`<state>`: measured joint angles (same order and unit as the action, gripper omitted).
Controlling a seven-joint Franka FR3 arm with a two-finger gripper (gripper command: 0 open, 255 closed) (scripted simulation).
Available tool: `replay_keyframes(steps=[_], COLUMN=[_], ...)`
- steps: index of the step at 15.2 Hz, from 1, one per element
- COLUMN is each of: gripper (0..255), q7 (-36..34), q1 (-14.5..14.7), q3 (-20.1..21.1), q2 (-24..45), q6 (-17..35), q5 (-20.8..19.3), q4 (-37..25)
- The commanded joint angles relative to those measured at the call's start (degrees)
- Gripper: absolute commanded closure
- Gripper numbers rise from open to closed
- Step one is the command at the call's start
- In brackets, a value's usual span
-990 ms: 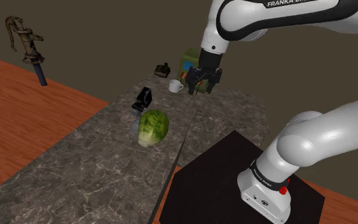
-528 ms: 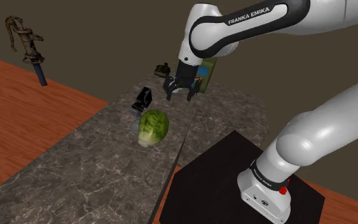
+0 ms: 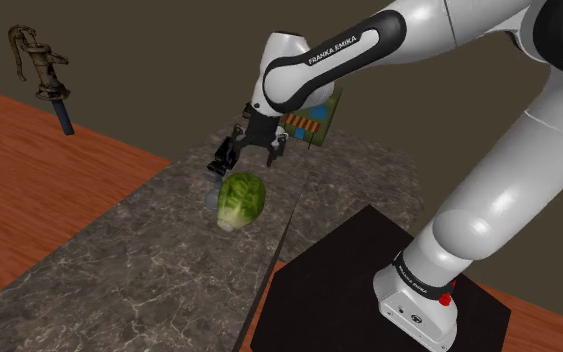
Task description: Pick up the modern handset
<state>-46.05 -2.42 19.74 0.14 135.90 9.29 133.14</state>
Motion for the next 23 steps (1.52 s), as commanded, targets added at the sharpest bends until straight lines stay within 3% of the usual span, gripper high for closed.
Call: replay_keyframes(steps=[1, 8, 15, 23], gripper=[0, 0, 0, 0], q7=[-4.82, -18.88, -29.23, -29.67], q1=[0.11, 3.12, 6.82, 7.49], q3=[0.06, -3.64, -8.91, -9.79], q2=[5.22, 20.7, 35.17, 40.34], q6=[3.03, 9.1, 11.4, 15.07], q5=[-2.23, -8.68, -10.91, -11.46], q4=[-2.91, -14.56, -29.26, -30.87])
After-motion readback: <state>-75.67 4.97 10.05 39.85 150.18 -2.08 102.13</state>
